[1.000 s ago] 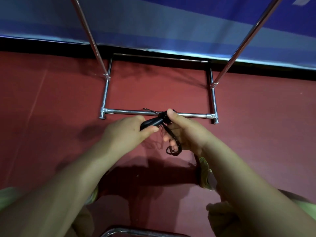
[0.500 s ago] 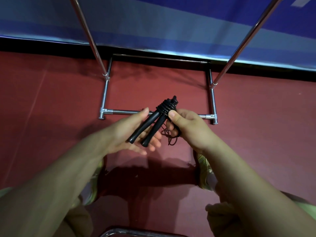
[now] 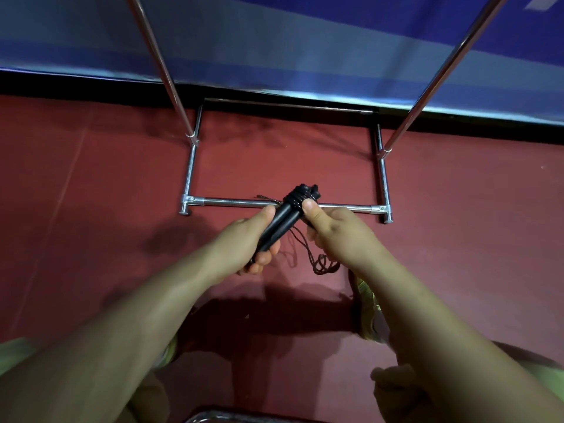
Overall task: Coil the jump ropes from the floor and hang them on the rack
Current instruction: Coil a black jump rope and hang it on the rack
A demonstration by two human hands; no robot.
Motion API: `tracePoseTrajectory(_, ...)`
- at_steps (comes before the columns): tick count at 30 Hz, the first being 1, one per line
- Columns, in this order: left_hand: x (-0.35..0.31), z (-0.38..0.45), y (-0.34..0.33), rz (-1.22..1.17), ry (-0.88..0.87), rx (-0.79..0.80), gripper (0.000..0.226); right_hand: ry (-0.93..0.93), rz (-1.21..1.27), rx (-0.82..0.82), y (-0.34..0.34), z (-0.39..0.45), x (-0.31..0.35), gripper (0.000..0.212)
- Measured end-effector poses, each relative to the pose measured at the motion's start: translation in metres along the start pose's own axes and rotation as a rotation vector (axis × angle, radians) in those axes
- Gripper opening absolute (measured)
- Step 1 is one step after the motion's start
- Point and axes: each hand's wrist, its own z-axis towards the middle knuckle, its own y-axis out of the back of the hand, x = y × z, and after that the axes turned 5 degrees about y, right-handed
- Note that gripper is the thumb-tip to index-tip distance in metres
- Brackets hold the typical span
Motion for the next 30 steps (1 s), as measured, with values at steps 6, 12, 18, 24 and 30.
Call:
tracePoseTrajectory(6, 0.003, 0.008, 0.007, 0.151, -0.036, -0.127, 0.056, -0.031, 0.025, -0.02, -0.008, -0.002, -0.001, 0.058)
tracePoseTrajectory(12, 0.005, 0.008, 0.01, 0.502, -0.101, -0.325, 0.047, -0.149, 0.316, 0.054, -0.012, -0.003, 0.0, 0.064)
tracePoseTrajectory(18, 0.003, 0.006, 0.008, 0.59, -0.185, -0.352, 0.037, -0.19, 0.348, 0.035, -0.009, -0.004, 0.002, 0.053)
tracePoseTrajectory(24, 0.004, 0.012, 0.014, 0.369, -0.141, -0.164, 0.034, -0.013, 0.448, 0.045, -0.005, -0.007, 0.008, 0.031)
tracePoseTrajectory(30, -0.001, 0.002, 0.015, -0.136, 0.109, 0.293, 0.067, 0.157, 0.491, 0.076, -0.002, -0.006, 0.008, 0.024)
